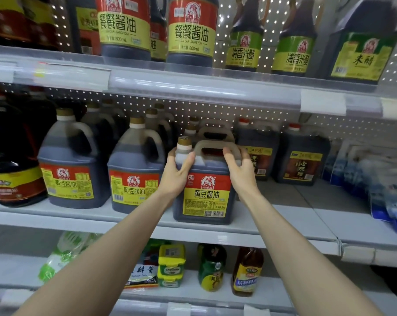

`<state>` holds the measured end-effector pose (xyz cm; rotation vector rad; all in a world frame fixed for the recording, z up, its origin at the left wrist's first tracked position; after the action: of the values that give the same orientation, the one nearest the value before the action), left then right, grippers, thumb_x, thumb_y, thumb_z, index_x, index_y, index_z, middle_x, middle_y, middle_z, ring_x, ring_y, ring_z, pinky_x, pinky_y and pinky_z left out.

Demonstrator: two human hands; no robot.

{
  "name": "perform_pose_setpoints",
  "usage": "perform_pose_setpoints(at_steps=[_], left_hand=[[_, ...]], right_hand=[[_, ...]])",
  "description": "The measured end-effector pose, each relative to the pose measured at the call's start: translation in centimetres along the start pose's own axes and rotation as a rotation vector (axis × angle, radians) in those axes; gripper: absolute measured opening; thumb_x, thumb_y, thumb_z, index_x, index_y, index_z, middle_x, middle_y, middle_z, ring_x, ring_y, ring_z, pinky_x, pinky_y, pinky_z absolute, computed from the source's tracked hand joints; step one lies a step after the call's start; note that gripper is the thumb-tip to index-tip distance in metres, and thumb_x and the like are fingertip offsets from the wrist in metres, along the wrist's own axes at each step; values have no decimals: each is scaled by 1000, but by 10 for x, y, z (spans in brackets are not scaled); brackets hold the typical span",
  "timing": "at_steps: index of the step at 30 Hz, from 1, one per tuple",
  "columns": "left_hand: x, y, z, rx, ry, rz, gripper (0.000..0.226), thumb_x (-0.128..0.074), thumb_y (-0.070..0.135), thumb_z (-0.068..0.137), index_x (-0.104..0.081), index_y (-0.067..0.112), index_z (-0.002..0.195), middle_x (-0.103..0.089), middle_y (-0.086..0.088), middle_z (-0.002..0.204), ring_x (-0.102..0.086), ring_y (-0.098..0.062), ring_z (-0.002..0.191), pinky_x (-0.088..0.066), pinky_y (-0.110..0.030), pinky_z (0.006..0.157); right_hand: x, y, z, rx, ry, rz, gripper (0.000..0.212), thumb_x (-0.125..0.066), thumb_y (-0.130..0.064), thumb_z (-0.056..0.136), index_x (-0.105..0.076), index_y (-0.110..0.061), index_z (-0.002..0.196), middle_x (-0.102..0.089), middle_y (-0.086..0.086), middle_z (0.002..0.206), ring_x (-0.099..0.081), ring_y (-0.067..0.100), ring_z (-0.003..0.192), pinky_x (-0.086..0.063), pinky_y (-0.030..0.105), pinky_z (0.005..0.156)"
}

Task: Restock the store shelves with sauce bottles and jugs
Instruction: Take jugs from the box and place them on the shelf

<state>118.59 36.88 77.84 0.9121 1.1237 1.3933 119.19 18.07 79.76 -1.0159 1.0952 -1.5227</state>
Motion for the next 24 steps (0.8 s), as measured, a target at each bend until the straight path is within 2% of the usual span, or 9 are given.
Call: perform_pose_setpoints(at_steps=[3, 5, 9, 14, 17, 20, 24], left_hand=[[0, -17, -10, 17, -7, -1, 39, -56, 35, 94, -41, 17, 125, -63, 0, 109, -63, -4, 88, -52, -13, 62], [0, -25, -17, 0, -14, 18, 39, -57, 33, 93, -41, 18, 125, -61, 8, 105, -60, 2, 86, -49, -8, 60], [1, -51, -24, 4, -51, 39, 46, -60, 39, 88, -40, 24, 127, -60, 10, 108, -60, -2, 97, -47, -13, 69], [5, -83, -29, 7, -60, 63, 62, -66, 40, 81, -42, 17, 133, -62, 4, 114, -61, -7, 103, -49, -16, 78], [5, -85, -28, -9, -70, 72, 63, -66, 38, 81, -42, 16, 135, -61, 6, 114, -60, -3, 100, -48, -13, 76], [4, -85, -29, -22, -89, 60, 56, -64, 31, 86, -41, 18, 135, -61, 10, 111, -61, 0, 97, -50, -9, 71], [3, -86, -28, -26, -114, 67, 57, -64, 33, 86, -41, 20, 137, -62, 10, 114, -61, 0, 99, -50, -8, 72]], right_hand=[[-2, 22, -12, -31, -26, 10, 54, -55, -42, 93, -35, -19, 138, -62, 0, 106, -62, 4, 79, -47, 9, 49], [-5, 41, -20, -47, -40, 22, 50, -55, -42, 92, -38, -21, 134, -63, -1, 109, -62, 4, 83, -49, 10, 55], [-9, 73, -29, -58, -52, 51, 51, -54, -45, 91, -42, -25, 137, -65, -2, 116, -64, 5, 93, -52, 15, 66], [-12, 96, -39, -41, -62, 64, 63, -52, -58, 74, -44, -29, 130, -64, -9, 113, -63, 5, 100, -52, 14, 71], [-10, 103, -39, -30, -58, 41, 63, -52, -62, 72, -47, -29, 125, -64, -11, 111, -63, 6, 101, -50, 17, 77], [-10, 105, -38, -31, -56, 35, 60, -50, -64, 72, -49, -28, 120, -64, -10, 108, -62, 4, 98, -48, 16, 74], [-10, 108, -37, -14, -51, 33, 62, -50, -64, 74, -50, -28, 124, -65, -8, 112, -63, 7, 101, -48, 17, 78]])
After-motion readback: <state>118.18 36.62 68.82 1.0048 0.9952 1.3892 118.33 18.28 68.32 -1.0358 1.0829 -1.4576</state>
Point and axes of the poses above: each hand's wrist, its own z-axis towards the middle knuckle, its own x-axis out of the back of the hand, y = z × x, the point moved 10 cm from there along z, towards the middle knuckle
